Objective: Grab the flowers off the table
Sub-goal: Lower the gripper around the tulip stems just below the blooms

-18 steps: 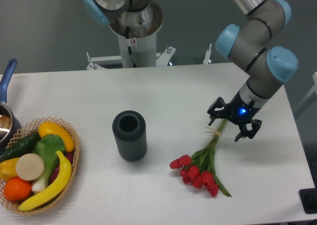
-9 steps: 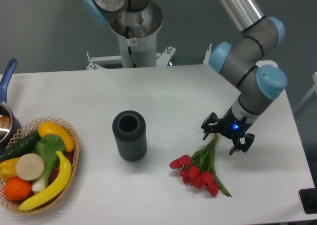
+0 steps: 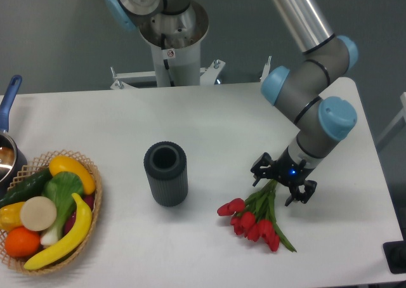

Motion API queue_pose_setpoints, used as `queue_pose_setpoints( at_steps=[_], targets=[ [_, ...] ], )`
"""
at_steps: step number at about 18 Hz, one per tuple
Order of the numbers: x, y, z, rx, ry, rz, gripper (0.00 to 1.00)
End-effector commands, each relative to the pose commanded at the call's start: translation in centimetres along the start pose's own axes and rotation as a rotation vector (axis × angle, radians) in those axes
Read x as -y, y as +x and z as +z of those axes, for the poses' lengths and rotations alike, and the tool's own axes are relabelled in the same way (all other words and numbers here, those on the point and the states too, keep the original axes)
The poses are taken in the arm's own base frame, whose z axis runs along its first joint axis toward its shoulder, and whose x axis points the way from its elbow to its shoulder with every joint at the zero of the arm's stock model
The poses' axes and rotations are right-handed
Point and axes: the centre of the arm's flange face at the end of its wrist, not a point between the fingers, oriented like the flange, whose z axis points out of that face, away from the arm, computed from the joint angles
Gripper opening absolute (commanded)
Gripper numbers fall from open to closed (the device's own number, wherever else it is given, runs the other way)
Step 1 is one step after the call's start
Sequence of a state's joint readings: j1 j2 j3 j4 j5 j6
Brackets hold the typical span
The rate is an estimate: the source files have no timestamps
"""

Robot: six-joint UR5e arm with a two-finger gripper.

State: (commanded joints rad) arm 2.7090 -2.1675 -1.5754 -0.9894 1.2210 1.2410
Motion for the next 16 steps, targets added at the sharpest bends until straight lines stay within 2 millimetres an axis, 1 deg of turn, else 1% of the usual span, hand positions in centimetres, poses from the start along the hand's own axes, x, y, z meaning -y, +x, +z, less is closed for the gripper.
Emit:
queue_pose_setpoints(
  at_steps=[4, 10, 16],
  targets=[
    [0.2, 0.7, 0.9, -0.016, -0.009, 0.005, 1.00],
    [-0.4, 1.1, 1.9, -0.034, -0.015, 0.000, 1.00],
    [-0.5, 1.1, 2.1, -0.036, -0.018, -0.003, 1.00]
  ],
)
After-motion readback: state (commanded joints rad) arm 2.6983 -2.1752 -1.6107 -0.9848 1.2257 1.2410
